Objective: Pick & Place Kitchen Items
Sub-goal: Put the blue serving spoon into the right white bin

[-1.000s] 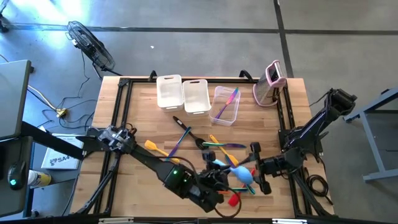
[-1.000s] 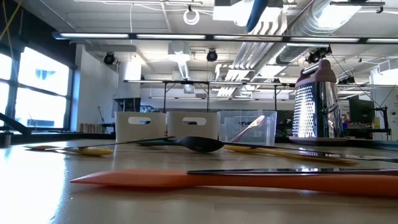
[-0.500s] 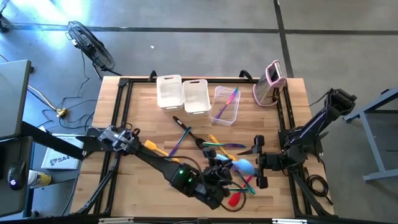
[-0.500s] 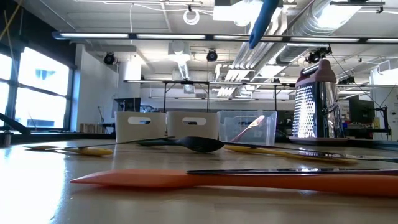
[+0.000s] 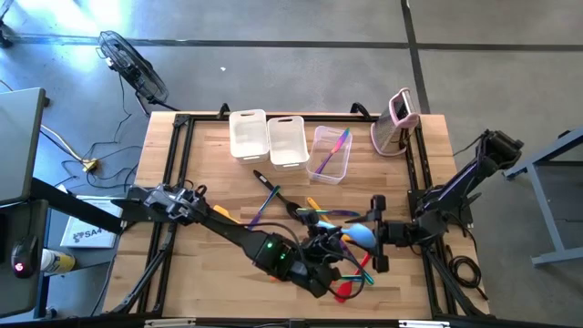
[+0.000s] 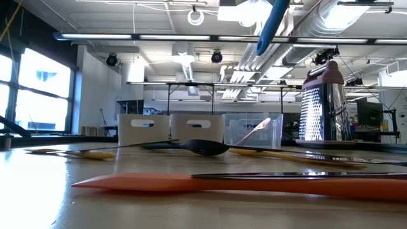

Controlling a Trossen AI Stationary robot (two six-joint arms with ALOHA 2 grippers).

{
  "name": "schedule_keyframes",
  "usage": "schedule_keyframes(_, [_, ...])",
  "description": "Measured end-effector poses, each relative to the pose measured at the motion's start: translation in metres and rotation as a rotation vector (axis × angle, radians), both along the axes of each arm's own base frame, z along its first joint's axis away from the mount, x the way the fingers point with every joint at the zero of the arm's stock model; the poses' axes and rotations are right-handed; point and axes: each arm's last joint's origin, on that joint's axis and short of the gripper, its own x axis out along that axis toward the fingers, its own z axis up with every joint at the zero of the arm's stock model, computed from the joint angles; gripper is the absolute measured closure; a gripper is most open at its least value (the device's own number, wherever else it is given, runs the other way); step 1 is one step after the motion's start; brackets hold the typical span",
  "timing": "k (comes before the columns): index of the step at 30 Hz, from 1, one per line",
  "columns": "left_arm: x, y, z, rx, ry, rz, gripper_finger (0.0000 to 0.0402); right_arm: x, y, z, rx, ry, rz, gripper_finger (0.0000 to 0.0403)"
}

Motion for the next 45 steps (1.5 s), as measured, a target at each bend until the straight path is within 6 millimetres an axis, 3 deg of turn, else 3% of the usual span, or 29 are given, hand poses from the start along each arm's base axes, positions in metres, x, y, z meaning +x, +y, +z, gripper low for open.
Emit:
schedule_keyframes(11, [0.001, 0.000, 0.001, -0.001, -0.006, -0.002, 0.0369, 0.007, -0.007, 0.001, 0.000, -0.015, 0.034, 0.0208])
schedule_keyframes(15, [0.001, 0.000, 0.001, -0.001, -0.006, -0.001, 0.0369, 0.008, -0.008, 0.001, 0.000, -0.014, 0.034, 0.0262])
schedule_keyframes(20, [0.001, 0.000, 0.001, -0.011, -0.016, 0.002, 0.0369, 0.008, -0.008, -0.001, -0.022, -0.001, 0.028, 0.0368])
schedule_keyframes(24, [0.001, 0.000, 0.001, -0.012, -0.013, -0.003, 0.0364, 0.008, -0.008, -0.003, -0.029, 0.014, 0.018, 0.0370])
schedule_keyframes(32, [0.001, -0.001, 0.001, -0.010, -0.005, -0.019, 0.0297, 0.008, -0.008, -0.003, -0.024, 0.024, -0.008, 0.0370])
schedule_keyframes(37, [0.000, 0.000, 0.000, -0.009, 0.011, -0.022, 0.0288, 0.007, -0.009, -0.004, -0.024, 0.032, -0.063, 0.0370])
schedule_keyframes(45, [-0.013, -0.011, -0.005, 0.009, 0.116, -0.084, 0.0286, -0.006, -0.004, -0.003, -0.226, 0.110, -0.365, 0.0370])
